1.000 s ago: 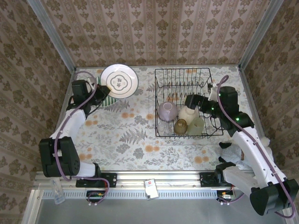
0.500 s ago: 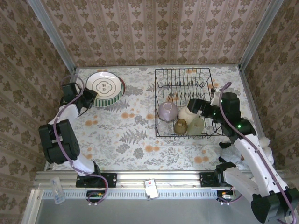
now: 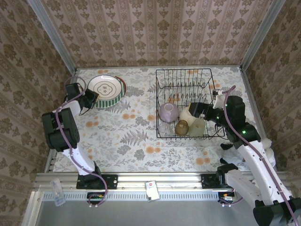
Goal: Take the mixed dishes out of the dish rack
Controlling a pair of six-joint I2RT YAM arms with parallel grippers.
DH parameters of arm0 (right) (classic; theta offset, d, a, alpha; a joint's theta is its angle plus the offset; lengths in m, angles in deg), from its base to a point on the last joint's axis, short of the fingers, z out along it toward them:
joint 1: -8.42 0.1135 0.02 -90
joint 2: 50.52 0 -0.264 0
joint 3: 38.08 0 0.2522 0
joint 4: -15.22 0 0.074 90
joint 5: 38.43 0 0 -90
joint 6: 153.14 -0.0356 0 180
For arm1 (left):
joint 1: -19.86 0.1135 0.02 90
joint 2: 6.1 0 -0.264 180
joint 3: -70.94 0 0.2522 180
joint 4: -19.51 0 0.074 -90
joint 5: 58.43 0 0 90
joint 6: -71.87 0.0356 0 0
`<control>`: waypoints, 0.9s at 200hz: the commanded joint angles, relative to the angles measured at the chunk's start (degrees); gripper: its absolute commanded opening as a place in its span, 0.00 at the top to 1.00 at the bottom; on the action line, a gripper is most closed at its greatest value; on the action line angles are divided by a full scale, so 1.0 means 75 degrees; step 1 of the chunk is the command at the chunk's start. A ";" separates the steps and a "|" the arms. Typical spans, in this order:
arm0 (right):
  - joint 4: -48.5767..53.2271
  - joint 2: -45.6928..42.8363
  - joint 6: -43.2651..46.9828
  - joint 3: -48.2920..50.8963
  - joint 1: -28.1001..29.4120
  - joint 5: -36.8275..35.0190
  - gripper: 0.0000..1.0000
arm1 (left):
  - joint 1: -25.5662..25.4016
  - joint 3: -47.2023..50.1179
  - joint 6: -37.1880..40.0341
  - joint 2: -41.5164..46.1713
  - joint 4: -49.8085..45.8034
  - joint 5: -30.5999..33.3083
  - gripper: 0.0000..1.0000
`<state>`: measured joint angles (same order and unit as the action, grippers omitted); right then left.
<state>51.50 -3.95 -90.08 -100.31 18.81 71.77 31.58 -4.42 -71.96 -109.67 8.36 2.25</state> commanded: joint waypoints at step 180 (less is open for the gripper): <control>0.0316 -0.0183 0.0126 -0.0058 0.0036 0.0260 0.00 | -0.0002 -0.0966 -0.0460 -0.1729 0.1323 -0.0062 1.00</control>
<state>53.60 -5.04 -89.23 -100.31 18.81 72.69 31.67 -9.99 -74.56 -121.60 16.68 2.03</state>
